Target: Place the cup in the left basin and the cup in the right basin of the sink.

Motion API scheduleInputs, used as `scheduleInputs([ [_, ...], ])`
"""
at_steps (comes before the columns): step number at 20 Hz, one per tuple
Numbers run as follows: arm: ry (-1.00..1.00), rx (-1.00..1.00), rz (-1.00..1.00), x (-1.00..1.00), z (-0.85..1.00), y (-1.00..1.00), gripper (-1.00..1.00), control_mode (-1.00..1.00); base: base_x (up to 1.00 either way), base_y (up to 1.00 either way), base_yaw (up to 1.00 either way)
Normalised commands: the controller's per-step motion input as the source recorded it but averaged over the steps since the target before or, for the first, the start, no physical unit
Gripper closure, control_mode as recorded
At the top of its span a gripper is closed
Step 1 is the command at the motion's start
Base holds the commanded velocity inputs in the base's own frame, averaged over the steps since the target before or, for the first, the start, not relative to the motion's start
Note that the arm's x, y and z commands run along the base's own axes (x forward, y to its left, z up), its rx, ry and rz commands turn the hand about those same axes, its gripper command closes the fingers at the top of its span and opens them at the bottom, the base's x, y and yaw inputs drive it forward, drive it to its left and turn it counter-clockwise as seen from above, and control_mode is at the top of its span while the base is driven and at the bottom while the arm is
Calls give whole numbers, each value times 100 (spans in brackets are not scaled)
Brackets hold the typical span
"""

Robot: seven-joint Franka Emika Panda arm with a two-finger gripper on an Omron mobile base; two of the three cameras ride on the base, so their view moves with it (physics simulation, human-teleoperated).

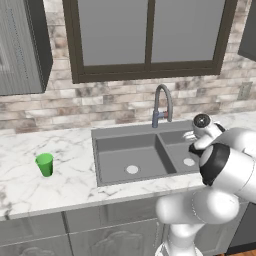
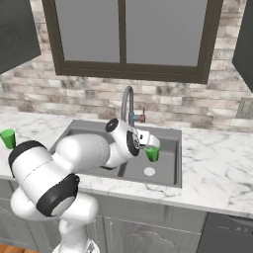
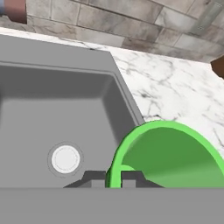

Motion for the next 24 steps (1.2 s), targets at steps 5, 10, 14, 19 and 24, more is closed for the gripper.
scheduleInputs([
  [5,0,3,0,4,-19,15,100,-100,0,0,0],
  [10,0,4,0,8,-26,12,100,-100,0,0,0],
  [14,0,3,0,9,-25,8,100,-100,0,0,0],
  [19,0,0,0,10,-18,3,100,-100,0,0,0],
  [24,0,0,0,9,-20,1,100,-100,0,0,0],
])
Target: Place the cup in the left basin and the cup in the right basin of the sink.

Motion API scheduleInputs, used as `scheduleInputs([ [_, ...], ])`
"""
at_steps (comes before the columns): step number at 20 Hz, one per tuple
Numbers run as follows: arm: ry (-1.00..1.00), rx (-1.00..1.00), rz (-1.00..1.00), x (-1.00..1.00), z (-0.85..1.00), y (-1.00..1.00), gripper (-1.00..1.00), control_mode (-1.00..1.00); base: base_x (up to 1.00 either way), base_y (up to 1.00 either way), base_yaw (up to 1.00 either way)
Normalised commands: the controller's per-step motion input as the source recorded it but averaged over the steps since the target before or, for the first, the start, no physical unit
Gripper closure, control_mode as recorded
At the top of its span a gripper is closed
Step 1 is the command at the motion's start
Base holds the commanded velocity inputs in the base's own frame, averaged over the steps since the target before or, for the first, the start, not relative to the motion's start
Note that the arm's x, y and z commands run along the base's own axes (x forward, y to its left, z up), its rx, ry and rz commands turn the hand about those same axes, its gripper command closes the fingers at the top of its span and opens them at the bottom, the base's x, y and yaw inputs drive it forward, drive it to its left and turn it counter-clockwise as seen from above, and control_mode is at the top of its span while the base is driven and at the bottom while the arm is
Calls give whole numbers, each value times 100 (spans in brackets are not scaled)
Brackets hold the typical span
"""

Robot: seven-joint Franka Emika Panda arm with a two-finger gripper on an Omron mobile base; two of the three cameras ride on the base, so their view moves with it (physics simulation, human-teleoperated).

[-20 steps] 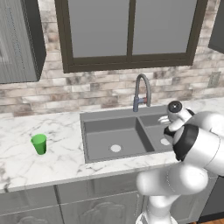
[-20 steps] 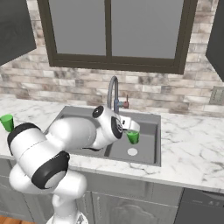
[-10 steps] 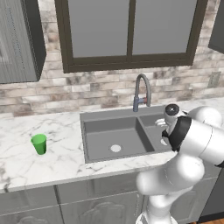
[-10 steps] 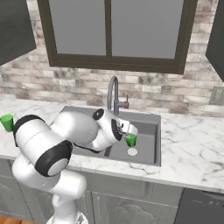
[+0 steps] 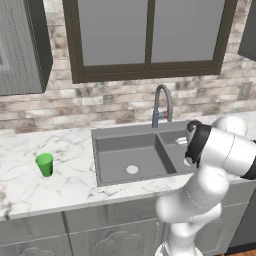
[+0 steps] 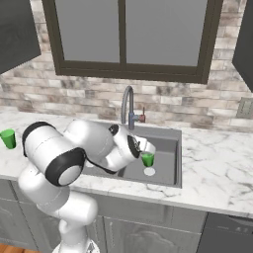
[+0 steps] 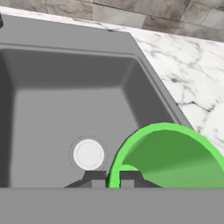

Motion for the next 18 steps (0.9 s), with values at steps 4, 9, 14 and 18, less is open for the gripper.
scheduleInputs([
  [4,0,0,0,8,-23,2,100,-100,0,0,0],
  [9,0,0,0,12,-24,0,100,-100,0,0,0],
  [14,0,0,0,13,-27,0,100,-100,0,0,0],
  [18,0,0,0,8,-31,0,100,-100,0,0,0],
])
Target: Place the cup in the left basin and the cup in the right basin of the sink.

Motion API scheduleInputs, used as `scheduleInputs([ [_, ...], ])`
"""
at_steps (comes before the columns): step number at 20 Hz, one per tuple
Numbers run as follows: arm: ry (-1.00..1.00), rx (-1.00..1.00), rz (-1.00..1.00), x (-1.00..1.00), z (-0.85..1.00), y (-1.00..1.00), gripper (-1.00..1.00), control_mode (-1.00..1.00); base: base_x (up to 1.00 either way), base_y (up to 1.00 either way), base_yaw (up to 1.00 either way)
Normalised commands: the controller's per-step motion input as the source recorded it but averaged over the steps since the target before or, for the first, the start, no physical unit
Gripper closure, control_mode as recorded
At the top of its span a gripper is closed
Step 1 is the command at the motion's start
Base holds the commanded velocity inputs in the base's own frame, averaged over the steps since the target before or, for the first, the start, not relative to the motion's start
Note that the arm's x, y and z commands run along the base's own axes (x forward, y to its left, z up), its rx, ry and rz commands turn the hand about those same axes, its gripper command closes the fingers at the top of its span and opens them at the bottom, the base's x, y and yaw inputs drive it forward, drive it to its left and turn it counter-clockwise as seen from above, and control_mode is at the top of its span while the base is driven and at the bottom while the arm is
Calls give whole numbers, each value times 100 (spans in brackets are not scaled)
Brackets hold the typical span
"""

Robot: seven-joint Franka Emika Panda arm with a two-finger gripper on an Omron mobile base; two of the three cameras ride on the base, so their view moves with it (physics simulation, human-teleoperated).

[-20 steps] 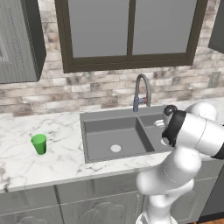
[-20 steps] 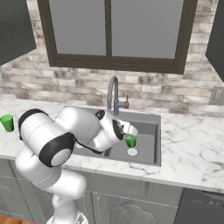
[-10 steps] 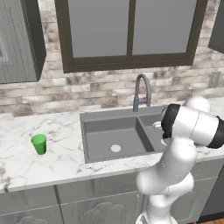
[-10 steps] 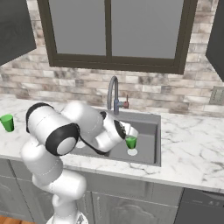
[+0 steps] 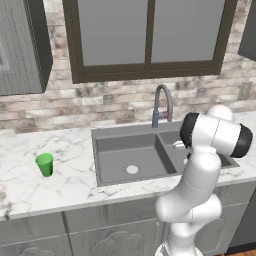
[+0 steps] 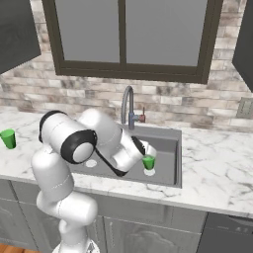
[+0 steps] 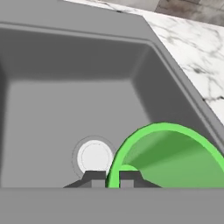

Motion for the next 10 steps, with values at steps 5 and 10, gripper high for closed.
scheduleInputs([
  [5,0,0,0,11,-34,1,100,-100,0,0,0],
  [10,0,0,0,6,-34,2,-100,-100,0,0,0],
])
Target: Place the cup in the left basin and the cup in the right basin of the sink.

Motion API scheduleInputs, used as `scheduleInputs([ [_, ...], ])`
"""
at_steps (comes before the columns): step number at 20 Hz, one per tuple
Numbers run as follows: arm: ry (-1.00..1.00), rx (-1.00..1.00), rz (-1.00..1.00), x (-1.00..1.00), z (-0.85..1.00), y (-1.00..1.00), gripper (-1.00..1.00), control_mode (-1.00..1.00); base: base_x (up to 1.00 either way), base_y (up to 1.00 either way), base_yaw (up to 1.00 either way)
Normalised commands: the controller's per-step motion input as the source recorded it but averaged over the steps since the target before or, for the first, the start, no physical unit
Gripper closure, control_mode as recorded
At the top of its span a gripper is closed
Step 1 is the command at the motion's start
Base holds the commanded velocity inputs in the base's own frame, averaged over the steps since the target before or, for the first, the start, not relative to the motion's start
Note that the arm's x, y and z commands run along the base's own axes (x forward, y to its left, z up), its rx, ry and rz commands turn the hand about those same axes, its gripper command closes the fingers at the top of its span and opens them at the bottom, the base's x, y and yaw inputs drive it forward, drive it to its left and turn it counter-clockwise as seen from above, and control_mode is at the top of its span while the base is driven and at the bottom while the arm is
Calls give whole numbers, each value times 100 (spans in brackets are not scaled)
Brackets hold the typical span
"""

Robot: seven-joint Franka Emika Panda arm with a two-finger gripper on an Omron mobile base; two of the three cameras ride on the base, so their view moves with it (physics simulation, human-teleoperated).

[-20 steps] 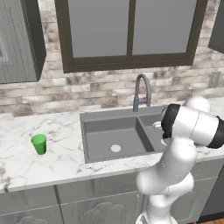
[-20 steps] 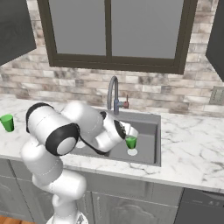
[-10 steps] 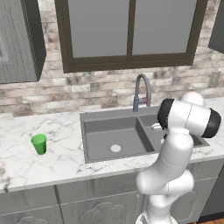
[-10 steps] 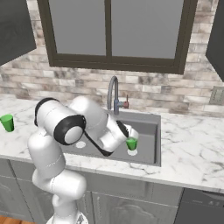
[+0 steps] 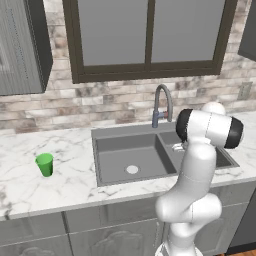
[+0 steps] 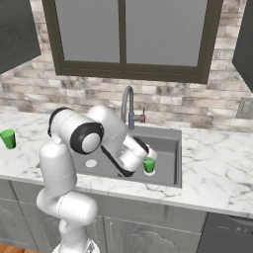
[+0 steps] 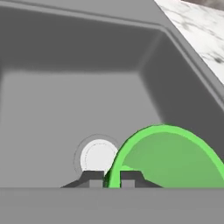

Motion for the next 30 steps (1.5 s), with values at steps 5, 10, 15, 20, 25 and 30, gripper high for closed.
scheduleInputs([
  [5,0,0,0,5,-32,0,-100,-100,0,0,0],
  [10,0,0,0,0,-29,0,-100,-100,0,0,0],
  [15,-1,0,0,0,-2,0,-100,-100,0,0,0],
  [20,-9,0,0,-1,39,6,-100,-100,0,0,0],
  [25,-11,0,0,-4,56,13,-100,-100,0,0,0],
  [30,-8,5,0,-8,41,19,-100,-100,0,0,0],
])
